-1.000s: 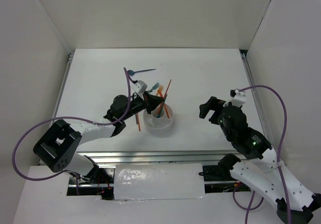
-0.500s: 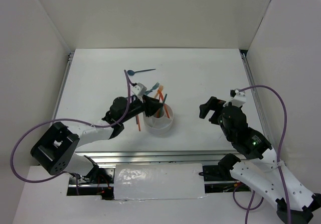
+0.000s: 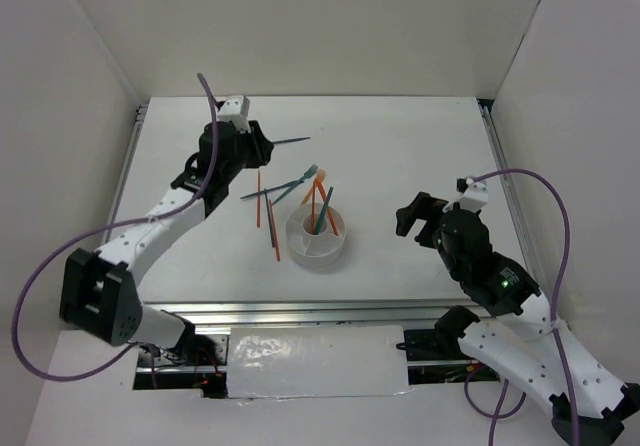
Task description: Sort the eating utensils into containers
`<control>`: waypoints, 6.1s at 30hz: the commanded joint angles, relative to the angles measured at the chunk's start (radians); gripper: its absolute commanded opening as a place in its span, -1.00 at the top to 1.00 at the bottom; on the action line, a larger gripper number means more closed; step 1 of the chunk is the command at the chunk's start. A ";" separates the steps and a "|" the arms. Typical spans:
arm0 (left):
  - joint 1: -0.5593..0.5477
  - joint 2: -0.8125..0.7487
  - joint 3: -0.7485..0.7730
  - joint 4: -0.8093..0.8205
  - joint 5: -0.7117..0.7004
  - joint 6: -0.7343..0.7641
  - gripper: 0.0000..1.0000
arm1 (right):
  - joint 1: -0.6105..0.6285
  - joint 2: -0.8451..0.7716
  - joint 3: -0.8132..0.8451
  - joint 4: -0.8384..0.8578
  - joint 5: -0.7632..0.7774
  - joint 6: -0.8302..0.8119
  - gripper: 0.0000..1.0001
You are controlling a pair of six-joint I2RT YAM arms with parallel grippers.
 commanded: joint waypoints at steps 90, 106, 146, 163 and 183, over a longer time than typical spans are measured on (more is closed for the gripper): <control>-0.240 -0.100 -0.293 0.737 0.404 0.126 1.00 | 0.027 -0.002 0.026 0.008 -0.012 0.030 -1.00; -0.262 0.084 -0.391 1.021 0.369 0.134 1.00 | 0.027 0.020 0.036 0.002 0.003 0.024 -1.00; -0.035 0.315 0.170 -0.544 -0.361 -0.190 0.18 | 0.030 0.050 0.053 0.036 -0.037 0.019 -1.00; -0.030 0.389 0.054 -0.375 -0.236 -0.250 -0.04 | 0.033 0.069 0.040 0.054 -0.051 0.027 -1.00; -0.007 0.477 0.065 -0.363 -0.220 -0.273 0.11 | 0.035 0.052 0.038 0.038 -0.034 0.024 -1.00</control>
